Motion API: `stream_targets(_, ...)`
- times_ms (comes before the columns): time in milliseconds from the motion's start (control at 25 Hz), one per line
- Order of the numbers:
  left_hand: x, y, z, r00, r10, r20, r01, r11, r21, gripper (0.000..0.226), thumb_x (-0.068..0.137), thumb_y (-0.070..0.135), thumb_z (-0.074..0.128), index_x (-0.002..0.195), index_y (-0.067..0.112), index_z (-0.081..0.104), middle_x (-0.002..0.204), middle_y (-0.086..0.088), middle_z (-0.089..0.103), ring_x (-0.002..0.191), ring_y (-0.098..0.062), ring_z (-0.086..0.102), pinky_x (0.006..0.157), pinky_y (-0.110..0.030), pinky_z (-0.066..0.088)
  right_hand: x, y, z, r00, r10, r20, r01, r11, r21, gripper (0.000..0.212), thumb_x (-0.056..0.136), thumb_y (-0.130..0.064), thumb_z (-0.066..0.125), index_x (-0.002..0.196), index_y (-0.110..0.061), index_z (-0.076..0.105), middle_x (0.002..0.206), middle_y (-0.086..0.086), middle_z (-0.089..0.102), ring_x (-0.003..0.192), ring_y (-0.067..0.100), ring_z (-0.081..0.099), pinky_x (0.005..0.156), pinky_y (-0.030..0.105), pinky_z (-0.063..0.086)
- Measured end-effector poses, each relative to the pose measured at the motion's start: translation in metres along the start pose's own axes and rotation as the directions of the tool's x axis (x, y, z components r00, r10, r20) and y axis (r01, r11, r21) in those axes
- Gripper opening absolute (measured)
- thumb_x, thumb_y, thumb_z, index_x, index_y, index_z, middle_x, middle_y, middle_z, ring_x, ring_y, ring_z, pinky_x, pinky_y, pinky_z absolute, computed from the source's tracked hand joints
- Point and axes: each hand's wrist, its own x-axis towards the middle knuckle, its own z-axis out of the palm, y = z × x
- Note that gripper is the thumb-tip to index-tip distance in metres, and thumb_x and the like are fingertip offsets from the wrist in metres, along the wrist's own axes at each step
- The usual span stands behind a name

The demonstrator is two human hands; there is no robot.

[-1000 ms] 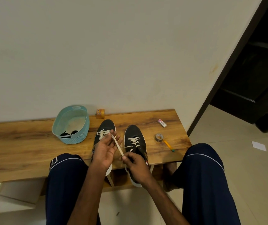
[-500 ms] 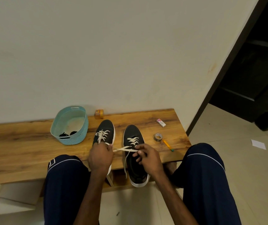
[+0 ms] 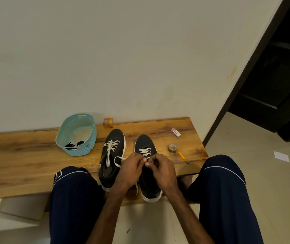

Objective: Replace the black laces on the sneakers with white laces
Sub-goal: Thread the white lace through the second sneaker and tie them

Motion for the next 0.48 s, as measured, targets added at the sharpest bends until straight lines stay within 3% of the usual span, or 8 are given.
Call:
stream_targets(120, 0.0, -0.002, -0.002, 0.995, -0.095, 0.039, 0.099, 0.986, -0.132, 0.023, 0.103, 0.026, 0.048, 0.088, 0.019, 0.064, 0.077, 0.001, 0.066, 0.073, -0.011, 0.062, 0.07, -0.033, 0.052, 0.001, 0.002, 0.002, 1.0, -0.005, -0.012, 0.005, 1.0, 0.002, 0.008, 0.088, -0.026, 0.073, 0.09, -0.023, 0.066, 0.088, -0.009, 0.063, 0.085, 0.006, 0.058, 0.076, 0.033, 0.052)
stream_targets(320, 0.001, -0.005, -0.002, 0.956, -0.245, -0.163, 0.22, 0.963, -0.157, 0.013, 0.098, 0.023, 0.059, 0.09, 0.019, 0.069, 0.084, 0.007, 0.068, 0.081, -0.002, 0.062, 0.068, -0.016, 0.045, 0.003, 0.017, 0.004, 0.989, 0.146, 0.003, -0.142, 0.973, -0.183, 0.035, 0.088, -0.036, 0.072, 0.118, -0.025, 0.057, 0.117, -0.007, 0.057, 0.114, 0.014, 0.049, 0.095, 0.036, 0.045)
stream_targets(480, 0.005, -0.007, 0.004, 0.943, -0.274, -0.191, 0.236, 0.951, -0.2, 0.011, 0.094, 0.011, 0.063, 0.094, 0.017, 0.073, 0.088, 0.01, 0.069, 0.085, 0.001, 0.062, 0.072, -0.012, 0.044, 0.0, 0.027, 0.012, 0.979, 0.199, 0.038, -0.185, 0.956, -0.226, 0.041, 0.091, -0.043, 0.066, 0.125, -0.025, 0.053, 0.123, -0.006, 0.055, 0.119, 0.015, 0.048, 0.101, 0.04, 0.042)
